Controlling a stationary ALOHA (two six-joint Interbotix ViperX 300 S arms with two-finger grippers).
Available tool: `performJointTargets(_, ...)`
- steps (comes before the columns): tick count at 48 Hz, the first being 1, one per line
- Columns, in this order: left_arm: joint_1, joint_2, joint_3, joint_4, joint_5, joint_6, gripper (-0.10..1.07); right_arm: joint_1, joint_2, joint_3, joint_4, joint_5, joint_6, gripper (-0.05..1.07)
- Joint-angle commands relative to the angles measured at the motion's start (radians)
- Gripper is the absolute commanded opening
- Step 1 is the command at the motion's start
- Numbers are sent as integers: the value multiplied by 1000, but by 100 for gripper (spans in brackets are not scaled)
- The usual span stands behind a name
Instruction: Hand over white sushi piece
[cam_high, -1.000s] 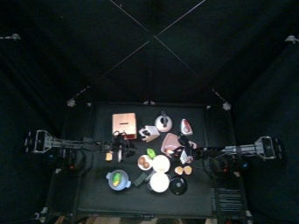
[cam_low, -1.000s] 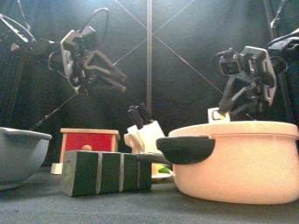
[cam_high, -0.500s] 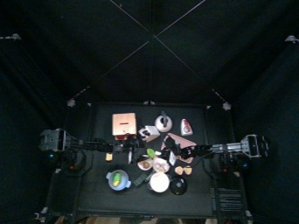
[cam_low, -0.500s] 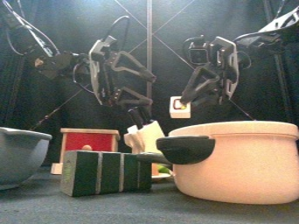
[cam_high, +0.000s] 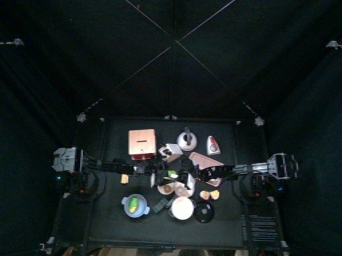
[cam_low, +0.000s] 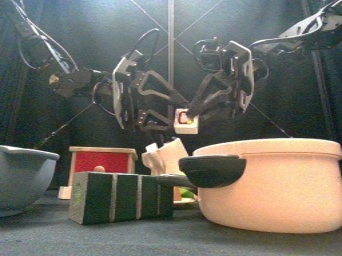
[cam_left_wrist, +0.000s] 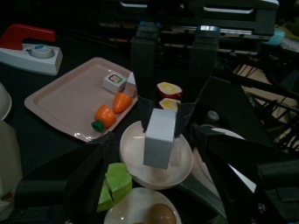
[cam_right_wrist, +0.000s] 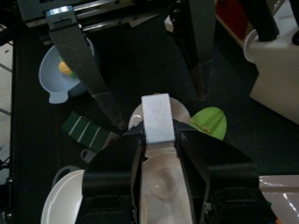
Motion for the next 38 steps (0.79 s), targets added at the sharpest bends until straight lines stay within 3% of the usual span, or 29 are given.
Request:
performJointTargets(1,2,-6,-17,6,-8,5,101,3,-14,-25,-2,-6,-2,51)
performJointTargets(12,3,0,-12,17,-8,6,93,3,-12,-25,-2,-6,-2,50)
performJointTargets(29,0,-5,-12,31,-8,6,58,12,-11,-21,0,-12,-2,51)
performJointTargets(38,2,-12,-11,43,-8,6,45,14,-2,-12,6,-12,2,55)
